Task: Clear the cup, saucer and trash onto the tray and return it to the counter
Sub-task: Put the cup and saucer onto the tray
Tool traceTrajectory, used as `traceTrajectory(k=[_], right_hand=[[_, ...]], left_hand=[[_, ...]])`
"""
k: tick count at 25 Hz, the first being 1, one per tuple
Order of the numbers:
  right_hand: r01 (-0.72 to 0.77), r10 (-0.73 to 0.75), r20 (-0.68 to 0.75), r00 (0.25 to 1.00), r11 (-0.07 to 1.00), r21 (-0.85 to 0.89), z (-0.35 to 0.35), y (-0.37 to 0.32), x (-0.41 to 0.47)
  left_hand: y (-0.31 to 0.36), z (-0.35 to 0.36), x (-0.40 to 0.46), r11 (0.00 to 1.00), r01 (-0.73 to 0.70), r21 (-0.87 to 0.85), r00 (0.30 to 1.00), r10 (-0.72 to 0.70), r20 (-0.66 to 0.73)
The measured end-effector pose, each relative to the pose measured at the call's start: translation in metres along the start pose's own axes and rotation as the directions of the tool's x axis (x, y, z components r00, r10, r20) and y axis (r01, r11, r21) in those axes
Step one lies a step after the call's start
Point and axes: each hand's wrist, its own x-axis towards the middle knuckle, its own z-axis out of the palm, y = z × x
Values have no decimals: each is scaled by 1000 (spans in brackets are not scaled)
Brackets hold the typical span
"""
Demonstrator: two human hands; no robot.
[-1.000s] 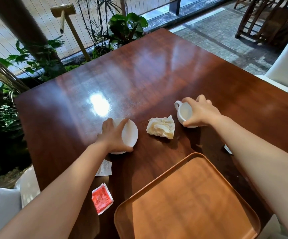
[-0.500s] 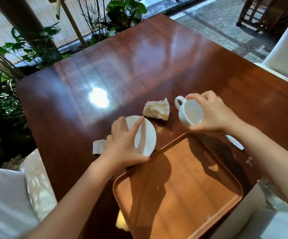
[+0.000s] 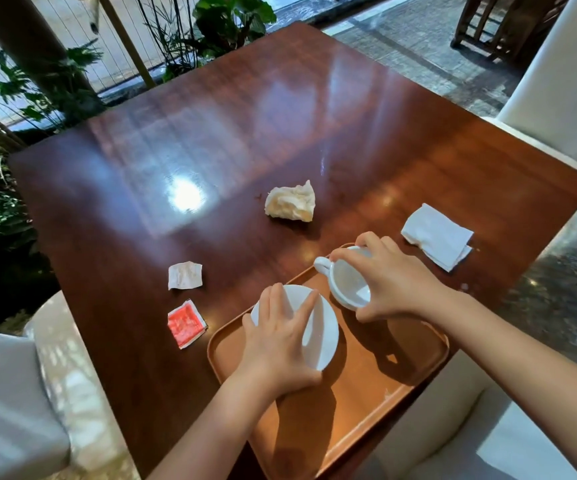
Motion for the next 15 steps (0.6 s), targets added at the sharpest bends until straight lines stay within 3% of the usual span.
traceTrajectory(k=[11,15], right_hand=[[82,-78,72,994,995,-53,6,-3,7],[36,-36,24,999,999,-40,10,-2,6]], left_hand=[[-10,8,-2,998,-42,50,998,40,46],[-14,7,-2,998,-46,36,997,43,66]])
